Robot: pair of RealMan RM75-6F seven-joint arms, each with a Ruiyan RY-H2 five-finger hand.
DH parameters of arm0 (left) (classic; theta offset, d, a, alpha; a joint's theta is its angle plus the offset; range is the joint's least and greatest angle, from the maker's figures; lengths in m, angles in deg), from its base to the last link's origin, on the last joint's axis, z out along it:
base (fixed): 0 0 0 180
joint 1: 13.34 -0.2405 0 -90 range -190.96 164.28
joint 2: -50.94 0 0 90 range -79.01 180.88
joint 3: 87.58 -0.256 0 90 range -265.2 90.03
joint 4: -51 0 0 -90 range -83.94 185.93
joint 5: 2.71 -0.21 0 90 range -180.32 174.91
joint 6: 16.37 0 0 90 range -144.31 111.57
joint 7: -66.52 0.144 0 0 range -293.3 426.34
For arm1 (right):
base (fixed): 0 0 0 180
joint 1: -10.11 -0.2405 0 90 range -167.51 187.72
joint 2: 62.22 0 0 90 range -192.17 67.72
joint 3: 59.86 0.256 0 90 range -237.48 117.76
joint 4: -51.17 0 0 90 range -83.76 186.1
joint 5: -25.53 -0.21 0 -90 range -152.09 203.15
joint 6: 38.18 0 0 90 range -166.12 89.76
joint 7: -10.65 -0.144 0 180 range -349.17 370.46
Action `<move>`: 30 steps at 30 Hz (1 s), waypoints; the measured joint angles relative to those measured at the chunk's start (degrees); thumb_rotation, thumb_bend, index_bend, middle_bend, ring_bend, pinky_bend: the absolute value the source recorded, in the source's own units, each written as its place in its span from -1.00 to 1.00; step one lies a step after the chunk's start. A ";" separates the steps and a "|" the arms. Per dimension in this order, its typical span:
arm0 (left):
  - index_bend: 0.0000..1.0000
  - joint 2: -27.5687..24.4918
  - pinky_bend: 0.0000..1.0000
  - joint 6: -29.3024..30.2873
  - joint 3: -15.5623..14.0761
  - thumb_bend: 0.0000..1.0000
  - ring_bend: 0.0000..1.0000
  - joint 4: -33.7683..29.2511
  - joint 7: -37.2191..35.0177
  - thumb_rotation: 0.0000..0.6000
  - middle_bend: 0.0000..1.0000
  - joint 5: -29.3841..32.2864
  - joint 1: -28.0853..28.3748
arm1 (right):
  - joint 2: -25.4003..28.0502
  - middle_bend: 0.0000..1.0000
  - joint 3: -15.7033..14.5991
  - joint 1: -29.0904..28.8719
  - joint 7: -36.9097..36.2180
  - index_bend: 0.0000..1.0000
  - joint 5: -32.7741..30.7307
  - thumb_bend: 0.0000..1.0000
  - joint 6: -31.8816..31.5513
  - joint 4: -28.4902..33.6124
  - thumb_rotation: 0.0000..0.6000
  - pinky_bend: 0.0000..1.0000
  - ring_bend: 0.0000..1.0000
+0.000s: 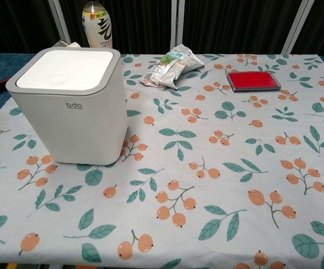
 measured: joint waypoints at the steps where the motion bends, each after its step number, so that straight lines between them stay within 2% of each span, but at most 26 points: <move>1: -0.58 0.02 -0.85 -0.11 -0.01 -0.94 -0.62 0.32 -0.95 1.00 -0.65 -1.66 0.99 | 0.03 -1.00 0.04 -0.22 0.37 -1.00 -0.32 -0.49 0.54 0.24 1.00 -1.00 -1.00; 6: -0.58 0.06 -0.85 -2.46 -0.11 -0.94 -0.63 1.33 -3.98 1.00 -0.65 -10.29 8.02 | 0.04 -1.00 0.19 -0.90 1.59 -1.00 -1.50 -0.49 2.10 1.25 1.00 -1.00 -1.00; 10: -0.57 0.07 -0.85 -6.89 -0.15 -0.94 -0.62 1.04 -4.10 1.00 -0.65 -12.78 12.52 | -0.03 -1.00 0.22 -0.96 1.90 -1.00 -2.06 -0.48 2.54 1.48 1.00 -1.00 -1.00; 20: -0.53 1.79 -0.85 -16.64 -0.05 -0.94 -0.62 0.79 -2.08 1.00 -0.65 -10.76 19.21 | -0.24 -1.00 0.51 -1.18 1.24 -1.00 -3.06 -0.48 3.28 0.87 1.00 -1.00 -1.00; 24: -0.36 2.36 -0.82 -18.93 -0.36 -0.95 -0.52 1.11 0.00 1.00 -0.59 -9.17 20.05 | -0.44 -1.00 0.55 -1.34 0.99 -1.00 -3.35 -0.49 3.79 0.52 1.00 -1.00 -1.00; 28: -0.28 2.96 -0.51 -20.14 -0.81 -0.95 -0.47 1.09 2.46 1.00 -0.51 -7.51 20.53 | -0.55 -1.00 0.55 -1.39 0.92 -1.00 -3.37 -0.49 3.83 0.41 1.00 -1.00 -1.00; 30: -0.28 2.98 -0.44 -19.61 -0.86 -0.95 -0.47 0.94 2.62 1.00 -0.50 -7.33 20.53 | -0.53 -1.00 0.58 -1.36 0.91 -1.00 -3.34 -0.49 3.71 0.44 1.00 -1.00 -1.00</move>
